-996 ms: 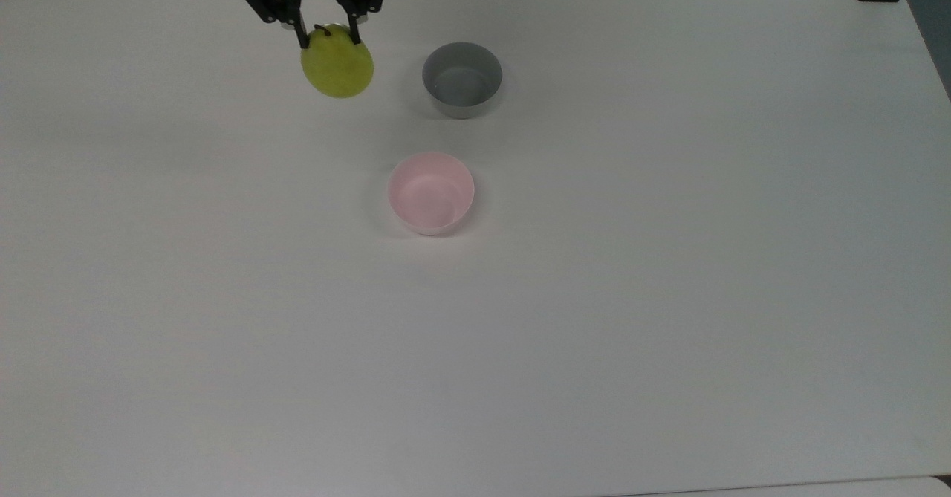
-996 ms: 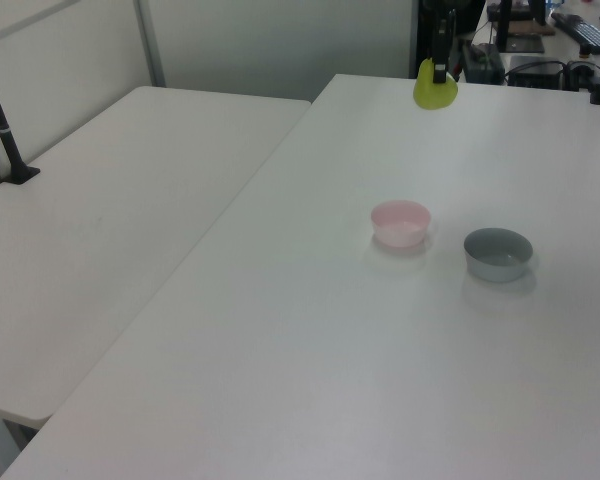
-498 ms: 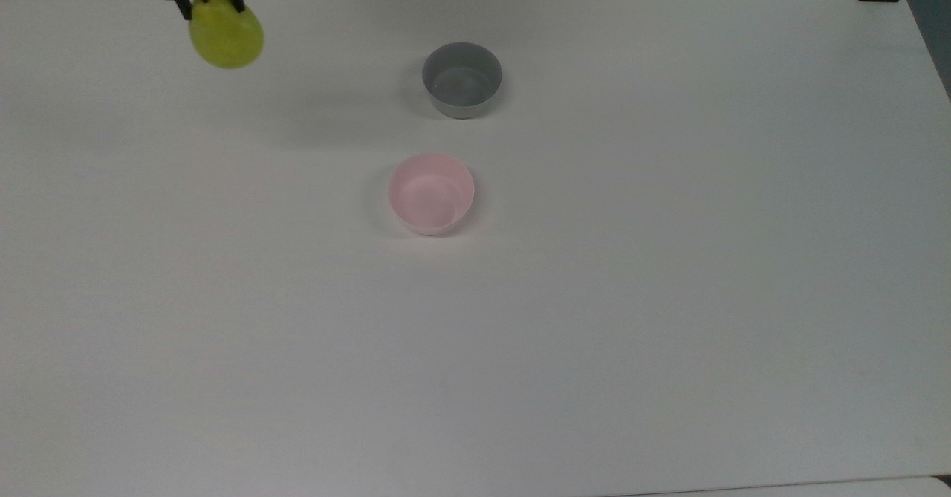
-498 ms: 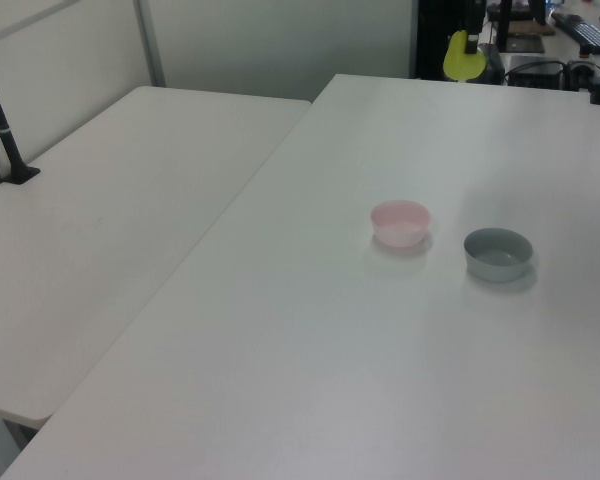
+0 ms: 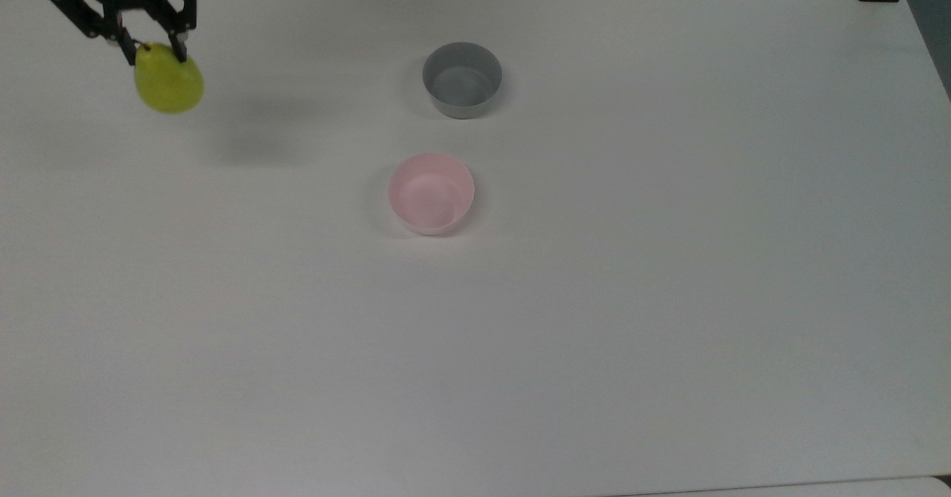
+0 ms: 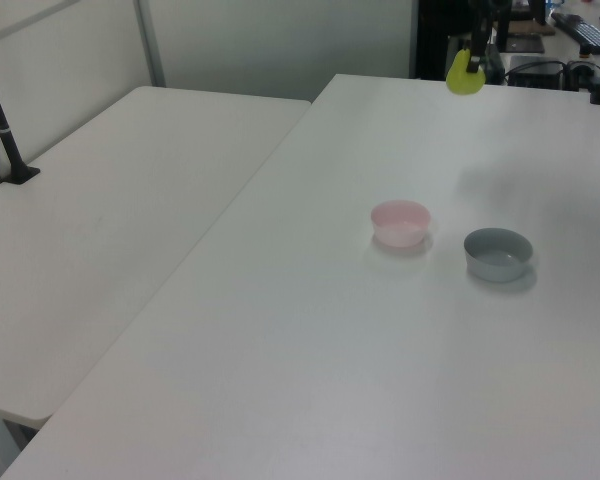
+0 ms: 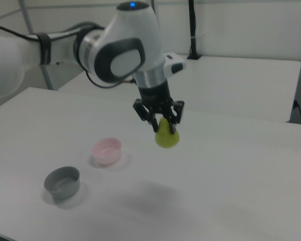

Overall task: Pick up a pear from the bowl
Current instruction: 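Carry the held pear away from the bowls across the table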

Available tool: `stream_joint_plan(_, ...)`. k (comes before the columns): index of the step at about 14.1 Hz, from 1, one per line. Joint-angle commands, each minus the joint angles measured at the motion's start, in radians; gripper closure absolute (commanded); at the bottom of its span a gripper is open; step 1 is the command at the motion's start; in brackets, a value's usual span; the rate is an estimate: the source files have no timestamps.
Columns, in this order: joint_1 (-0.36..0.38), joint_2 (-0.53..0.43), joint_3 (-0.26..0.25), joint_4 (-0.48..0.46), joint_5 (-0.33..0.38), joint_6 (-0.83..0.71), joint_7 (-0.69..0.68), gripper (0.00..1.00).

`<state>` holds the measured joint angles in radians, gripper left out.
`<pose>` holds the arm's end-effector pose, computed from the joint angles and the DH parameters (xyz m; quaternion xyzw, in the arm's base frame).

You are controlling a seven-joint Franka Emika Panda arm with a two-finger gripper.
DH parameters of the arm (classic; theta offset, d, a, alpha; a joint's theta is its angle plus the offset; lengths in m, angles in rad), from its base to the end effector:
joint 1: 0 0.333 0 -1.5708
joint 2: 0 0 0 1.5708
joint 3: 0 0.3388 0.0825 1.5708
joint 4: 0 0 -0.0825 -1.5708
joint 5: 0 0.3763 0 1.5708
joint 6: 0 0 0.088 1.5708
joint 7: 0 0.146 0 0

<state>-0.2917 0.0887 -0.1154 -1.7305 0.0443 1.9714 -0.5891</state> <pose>0.5593 -0.2340 0.5200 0.9934 0.0842 0.0747 0.0225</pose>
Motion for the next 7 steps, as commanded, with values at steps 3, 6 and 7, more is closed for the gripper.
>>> stream_joint_plan(3, -0.040, 0.046, -0.004, -0.127, 0.022, 0.237, -0.031, 1.00)
stream_joint_plan(6, -0.058, 0.106, -0.004, -0.130, 0.022, 0.277, -0.032, 1.00)
stream_joint_plan(7, -0.058, 0.132, -0.004, -0.133, 0.022, 0.315, -0.032, 1.00)
